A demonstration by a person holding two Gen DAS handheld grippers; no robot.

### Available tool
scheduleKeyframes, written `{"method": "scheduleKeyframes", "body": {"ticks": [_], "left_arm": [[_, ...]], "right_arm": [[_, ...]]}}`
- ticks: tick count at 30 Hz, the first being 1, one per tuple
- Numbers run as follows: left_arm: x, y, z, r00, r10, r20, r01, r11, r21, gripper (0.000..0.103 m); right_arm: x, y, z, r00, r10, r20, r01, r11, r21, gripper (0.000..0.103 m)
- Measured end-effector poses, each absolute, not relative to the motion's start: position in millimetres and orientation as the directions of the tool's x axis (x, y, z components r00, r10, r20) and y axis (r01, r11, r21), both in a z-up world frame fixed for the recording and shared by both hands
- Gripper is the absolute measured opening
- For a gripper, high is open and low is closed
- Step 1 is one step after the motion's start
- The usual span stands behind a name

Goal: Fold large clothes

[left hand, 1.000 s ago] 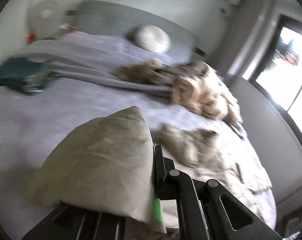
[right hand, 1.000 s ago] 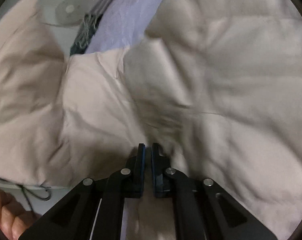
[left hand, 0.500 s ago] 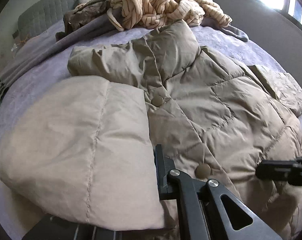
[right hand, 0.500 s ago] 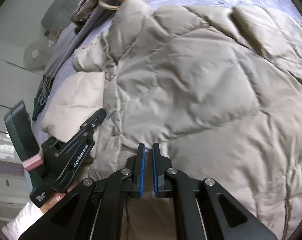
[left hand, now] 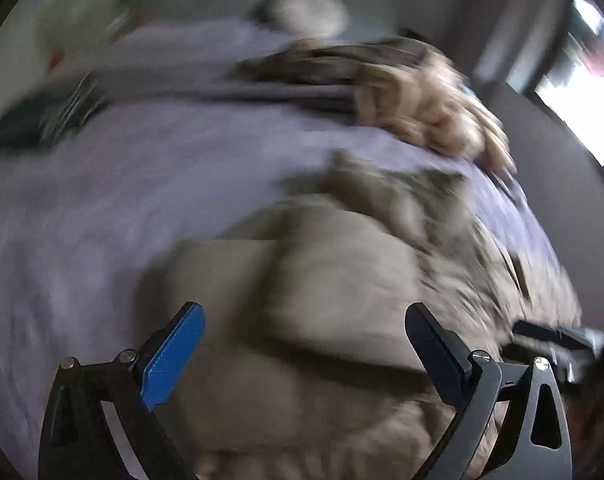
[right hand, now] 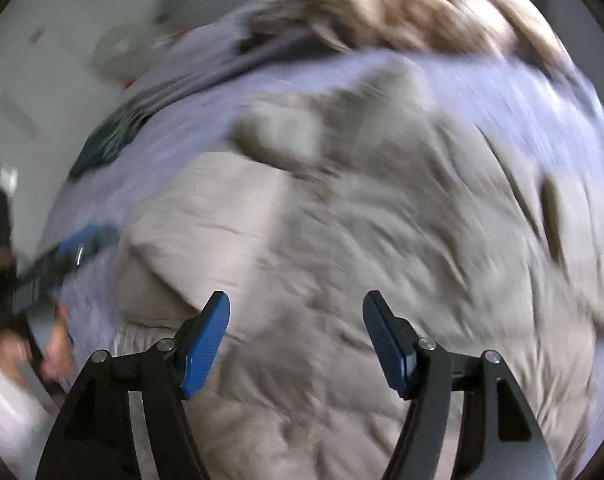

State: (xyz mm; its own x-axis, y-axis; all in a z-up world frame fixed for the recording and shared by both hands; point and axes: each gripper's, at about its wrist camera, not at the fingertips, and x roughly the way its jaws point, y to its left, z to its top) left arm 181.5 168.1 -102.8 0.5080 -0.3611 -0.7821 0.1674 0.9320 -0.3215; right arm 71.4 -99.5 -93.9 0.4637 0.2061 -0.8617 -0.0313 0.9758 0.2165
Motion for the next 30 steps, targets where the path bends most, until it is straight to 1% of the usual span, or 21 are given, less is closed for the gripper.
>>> {"method": "scheduleKeyframes", "body": {"ticks": [1,3,4,5,7,8,9,10,11,12,13,14,16,18,19,20,22,24,26,27,30], "left_arm": [[193,191,-114,0.483,-0.383,-0.787,0.112,0.919,-0.379,0.101],[212,226,-147,0.416,-0.449,-0.791,-0.005,0.868,-0.496,0.101],[217,236,-165,0.385,-0.494,-0.78,-0.045,0.834,-0.55,0.1],[221,239,-180,0.358,-0.528,-0.77,-0.068,0.808,-0.585,0.095],[225,240,-204,0.307,-0.555,-0.773,-0.109,0.786,-0.608,0.054],[226,239,-212,0.292,-0.586,-0.756,-0.108,0.765,-0.635,0.044],[226,236,-213,0.302,-0.584,-0.753,-0.097,0.767,-0.634,0.033],[226,232,-211,0.315,-0.556,-0.769,-0.081,0.792,-0.606,0.033],[224,226,-205,0.339,-0.507,-0.792,-0.049,0.831,-0.554,0.033],[221,220,-201,0.354,-0.476,-0.805,-0.024,0.856,-0.516,0.033],[219,214,-196,0.367,-0.437,-0.821,0.003,0.883,-0.469,0.033],[218,209,-192,0.375,-0.405,-0.834,0.028,0.904,-0.427,0.033],[219,203,-192,0.384,-0.372,-0.845,0.052,0.922,-0.383,0.033],[219,204,-193,0.387,-0.363,-0.847,0.06,0.927,-0.37,0.033],[220,203,-193,0.39,-0.354,-0.85,0.057,0.931,-0.361,0.033],[220,202,-194,0.389,-0.341,-0.855,0.055,0.936,-0.349,0.033],[221,200,-193,0.389,-0.308,-0.868,0.042,0.947,-0.317,0.034],[218,199,-181,0.414,-0.252,-0.875,0.024,0.964,-0.266,0.034],[212,197,-162,0.468,-0.19,-0.863,0.027,0.979,-0.201,0.034],[208,198,-151,0.497,-0.18,-0.849,0.035,0.982,-0.188,0.034],[198,199,-125,0.551,-0.192,-0.812,0.062,0.98,-0.19,0.034]], "right_arm": [[77,-79,-91,0.473,0.188,-0.861,-0.086,0.982,0.167,0.074],[87,-40,-93,0.481,0.142,-0.865,-0.182,0.981,0.06,0.08],[92,-19,-97,0.478,0.11,-0.871,-0.228,0.974,-0.002,0.081],[95,-1,-103,0.477,0.071,-0.876,-0.263,0.963,-0.066,0.081],[102,29,-118,0.487,-0.022,-0.873,-0.317,0.927,-0.2,0.081],[106,39,-125,0.499,-0.058,-0.865,-0.327,0.912,-0.25,0.08],[112,45,-132,0.508,-0.091,-0.856,-0.329,0.898,-0.291,0.08],[118,49,-138,0.515,-0.121,-0.849,-0.327,0.888,-0.325,0.08],[123,49,-141,0.521,-0.143,-0.842,-0.316,0.884,-0.345,0.074],[126,43,-142,0.532,-0.151,-0.833,-0.292,0.891,-0.348,0.059],[128,31,-139,0.539,-0.146,-0.83,-0.246,0.915,-0.321,0.003],[129,12,-133,0.544,-0.142,-0.827,-0.171,0.946,-0.275,0.004],[124,-31,-120,0.561,-0.079,-0.824,-0.027,0.993,-0.113,0.004],[113,-76,-120,0.556,-0.02,-0.831,0.093,0.995,0.039,0.005],[106,-102,-127,0.538,0.026,-0.843,0.163,0.978,0.134,0.007],[100,-123,-136,0.505,0.056,-0.861,0.226,0.954,0.194,0.019],[88,-157,-155,0.413,0.075,-0.908,0.342,0.911,0.231,0.032],[67,-190,-156,0.423,0.13,-0.897,0.431,0.841,0.326,0.032],[56,-204,-142,0.448,0.095,-0.889,0.464,0.825,0.322,0.032],[52,-209,-130,0.487,0.078,-0.87,0.456,0.827,0.33,0.032],[60,-207,-108,0.557,0.103,-0.824,0.372,0.856,0.358,0.032]]}}
